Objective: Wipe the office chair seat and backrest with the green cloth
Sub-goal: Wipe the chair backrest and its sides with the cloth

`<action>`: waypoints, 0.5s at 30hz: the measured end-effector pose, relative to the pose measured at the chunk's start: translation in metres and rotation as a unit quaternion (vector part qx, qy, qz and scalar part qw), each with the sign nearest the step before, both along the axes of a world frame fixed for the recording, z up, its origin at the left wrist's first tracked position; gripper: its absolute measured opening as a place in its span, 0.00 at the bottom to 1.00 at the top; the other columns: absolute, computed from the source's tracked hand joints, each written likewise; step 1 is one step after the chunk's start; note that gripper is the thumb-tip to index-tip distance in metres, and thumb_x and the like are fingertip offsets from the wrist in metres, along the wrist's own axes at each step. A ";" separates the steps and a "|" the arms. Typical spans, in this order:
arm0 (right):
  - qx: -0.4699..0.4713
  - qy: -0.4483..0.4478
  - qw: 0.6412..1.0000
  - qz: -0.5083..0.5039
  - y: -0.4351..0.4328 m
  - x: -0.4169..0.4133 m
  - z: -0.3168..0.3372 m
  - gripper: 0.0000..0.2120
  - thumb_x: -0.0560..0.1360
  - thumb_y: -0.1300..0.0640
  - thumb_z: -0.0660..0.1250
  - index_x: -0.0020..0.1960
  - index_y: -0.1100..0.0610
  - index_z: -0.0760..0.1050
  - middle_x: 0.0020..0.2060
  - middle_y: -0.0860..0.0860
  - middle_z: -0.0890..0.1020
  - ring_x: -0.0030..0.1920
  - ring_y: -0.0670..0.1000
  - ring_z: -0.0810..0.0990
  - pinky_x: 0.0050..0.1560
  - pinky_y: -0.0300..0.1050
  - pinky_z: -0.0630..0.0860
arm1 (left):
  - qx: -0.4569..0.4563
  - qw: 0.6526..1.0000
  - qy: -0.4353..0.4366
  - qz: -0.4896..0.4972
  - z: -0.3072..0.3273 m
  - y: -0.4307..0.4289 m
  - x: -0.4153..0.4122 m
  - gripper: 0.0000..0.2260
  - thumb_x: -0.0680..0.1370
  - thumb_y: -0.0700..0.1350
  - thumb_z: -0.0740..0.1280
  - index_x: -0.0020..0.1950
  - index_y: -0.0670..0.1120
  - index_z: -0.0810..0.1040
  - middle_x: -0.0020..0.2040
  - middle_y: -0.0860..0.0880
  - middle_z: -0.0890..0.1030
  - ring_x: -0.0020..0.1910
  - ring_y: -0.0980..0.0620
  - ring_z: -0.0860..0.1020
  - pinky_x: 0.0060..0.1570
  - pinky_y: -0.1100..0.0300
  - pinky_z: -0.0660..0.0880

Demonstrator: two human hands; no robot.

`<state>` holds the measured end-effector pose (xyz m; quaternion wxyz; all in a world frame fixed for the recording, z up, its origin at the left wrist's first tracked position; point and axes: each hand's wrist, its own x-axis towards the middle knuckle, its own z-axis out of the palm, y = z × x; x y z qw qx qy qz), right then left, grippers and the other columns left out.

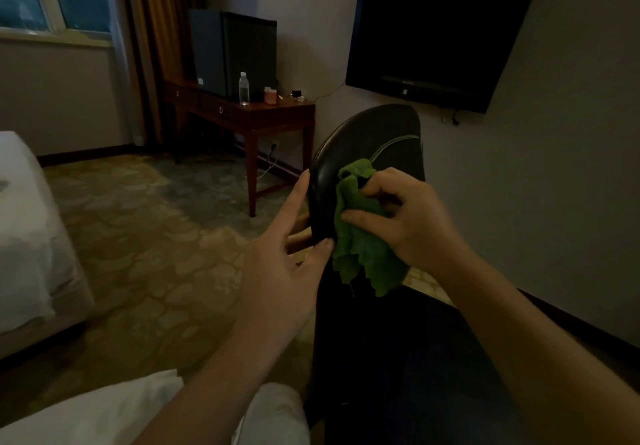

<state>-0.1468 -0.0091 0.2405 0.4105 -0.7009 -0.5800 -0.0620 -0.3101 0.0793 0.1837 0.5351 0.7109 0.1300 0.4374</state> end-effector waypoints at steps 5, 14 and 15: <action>-0.010 -0.007 0.999 -0.046 0.013 0.024 0.010 0.14 0.70 0.52 0.76 0.39 0.41 0.71 0.44 0.39 0.75 0.44 0.39 0.75 0.43 0.33 0.69 | 0.001 1.000 -0.006 0.018 0.002 0.001 0.002 0.33 0.78 0.32 0.68 0.71 0.66 0.66 0.58 0.60 0.84 0.59 0.64 0.80 0.53 0.69 0.78; 0.009 -0.013 1.000 0.000 0.006 0.008 0.001 0.08 0.71 0.51 0.75 0.44 0.42 0.76 0.46 0.38 0.76 0.47 0.35 0.76 0.45 0.26 0.72 | 0.000 1.000 -0.013 0.011 0.009 0.006 0.008 0.32 0.79 0.32 0.67 0.72 0.65 0.67 0.61 0.65 0.80 0.59 0.65 0.80 0.50 0.67 0.80; 0.012 -0.023 1.000 0.002 0.006 0.006 -0.001 0.08 0.71 0.51 0.75 0.45 0.42 0.76 0.46 0.37 0.75 0.47 0.35 0.76 0.46 0.26 0.71 | 0.001 1.000 -0.010 0.008 0.009 0.007 0.008 0.33 0.79 0.33 0.67 0.71 0.68 0.66 0.61 0.66 0.79 0.60 0.62 0.80 0.51 0.65 0.80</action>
